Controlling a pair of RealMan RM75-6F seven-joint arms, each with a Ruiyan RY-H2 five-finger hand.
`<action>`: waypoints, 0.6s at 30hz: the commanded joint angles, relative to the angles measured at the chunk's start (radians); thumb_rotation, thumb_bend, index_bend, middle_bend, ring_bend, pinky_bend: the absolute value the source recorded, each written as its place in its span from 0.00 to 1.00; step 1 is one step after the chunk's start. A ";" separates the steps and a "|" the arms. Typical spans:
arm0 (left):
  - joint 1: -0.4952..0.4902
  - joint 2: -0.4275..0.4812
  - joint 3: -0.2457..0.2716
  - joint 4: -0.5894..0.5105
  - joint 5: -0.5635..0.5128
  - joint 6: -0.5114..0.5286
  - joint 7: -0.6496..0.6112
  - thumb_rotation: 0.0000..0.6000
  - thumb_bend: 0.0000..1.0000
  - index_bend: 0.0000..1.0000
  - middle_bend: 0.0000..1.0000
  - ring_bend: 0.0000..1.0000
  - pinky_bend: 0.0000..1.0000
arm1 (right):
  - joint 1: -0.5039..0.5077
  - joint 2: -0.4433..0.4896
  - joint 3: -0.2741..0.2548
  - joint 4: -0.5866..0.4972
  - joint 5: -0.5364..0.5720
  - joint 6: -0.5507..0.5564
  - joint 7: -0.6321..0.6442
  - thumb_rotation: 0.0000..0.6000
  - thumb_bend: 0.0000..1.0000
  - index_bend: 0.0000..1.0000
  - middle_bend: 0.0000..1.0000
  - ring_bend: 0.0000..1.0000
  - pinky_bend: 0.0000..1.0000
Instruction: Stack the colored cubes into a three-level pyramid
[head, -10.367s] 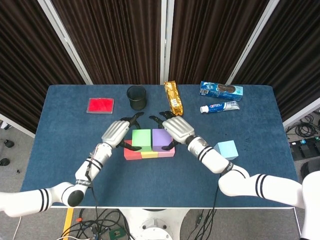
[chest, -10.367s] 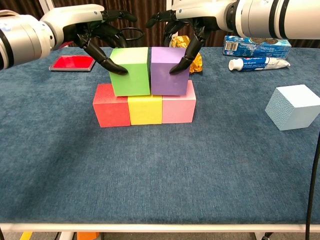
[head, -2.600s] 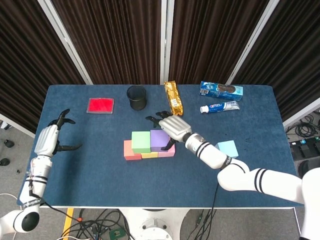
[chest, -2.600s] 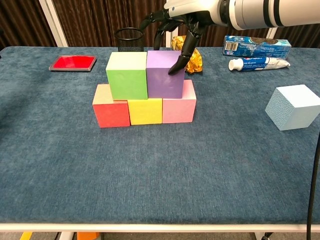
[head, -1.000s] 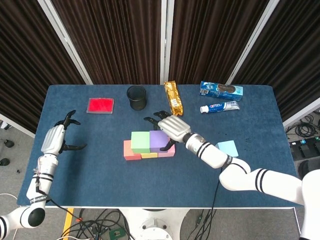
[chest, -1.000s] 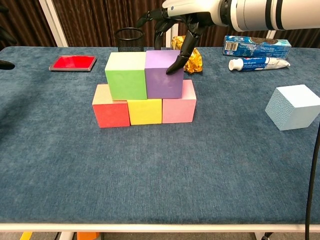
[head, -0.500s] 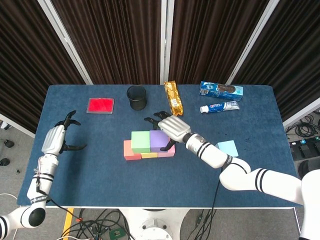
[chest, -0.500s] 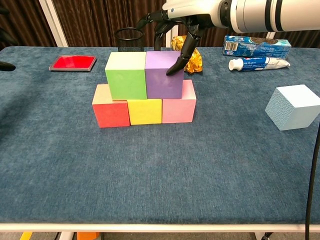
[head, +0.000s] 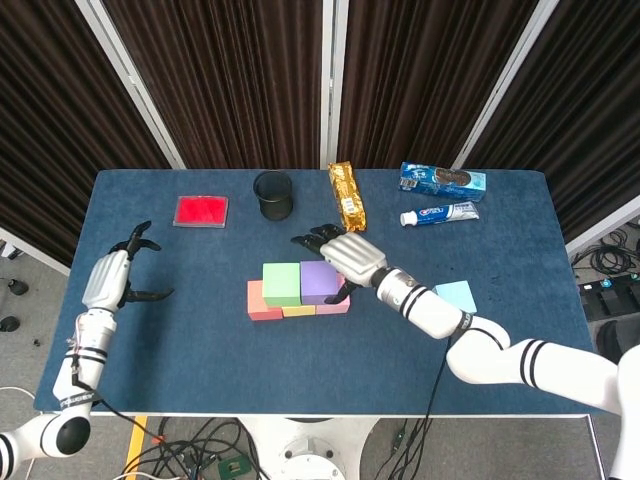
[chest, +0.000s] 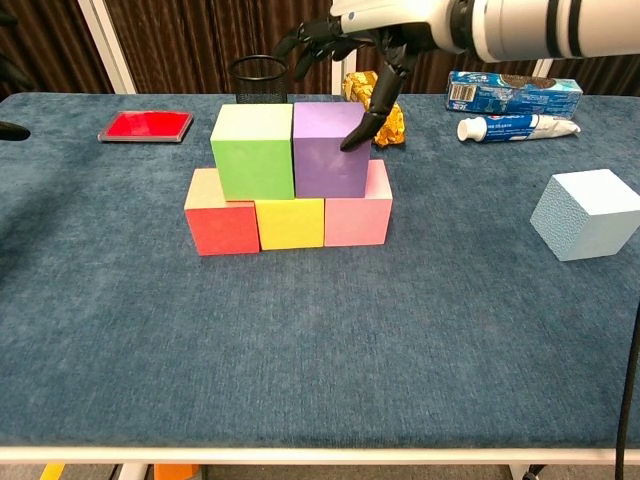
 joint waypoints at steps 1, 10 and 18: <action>0.004 -0.001 0.003 0.001 0.000 0.003 -0.001 1.00 0.09 0.03 0.29 0.17 0.16 | -0.035 0.061 -0.010 -0.055 -0.004 0.034 -0.017 1.00 0.00 0.00 0.08 0.00 0.00; 0.006 -0.043 0.011 0.041 0.021 0.015 -0.019 1.00 0.09 0.03 0.29 0.17 0.16 | -0.185 0.220 -0.151 -0.196 0.082 0.168 -0.250 1.00 0.00 0.00 0.10 0.00 0.00; -0.012 -0.085 0.015 0.044 0.030 0.010 0.010 1.00 0.09 0.03 0.29 0.17 0.16 | -0.286 0.166 -0.259 -0.163 0.158 0.257 -0.417 1.00 0.00 0.00 0.10 0.00 0.00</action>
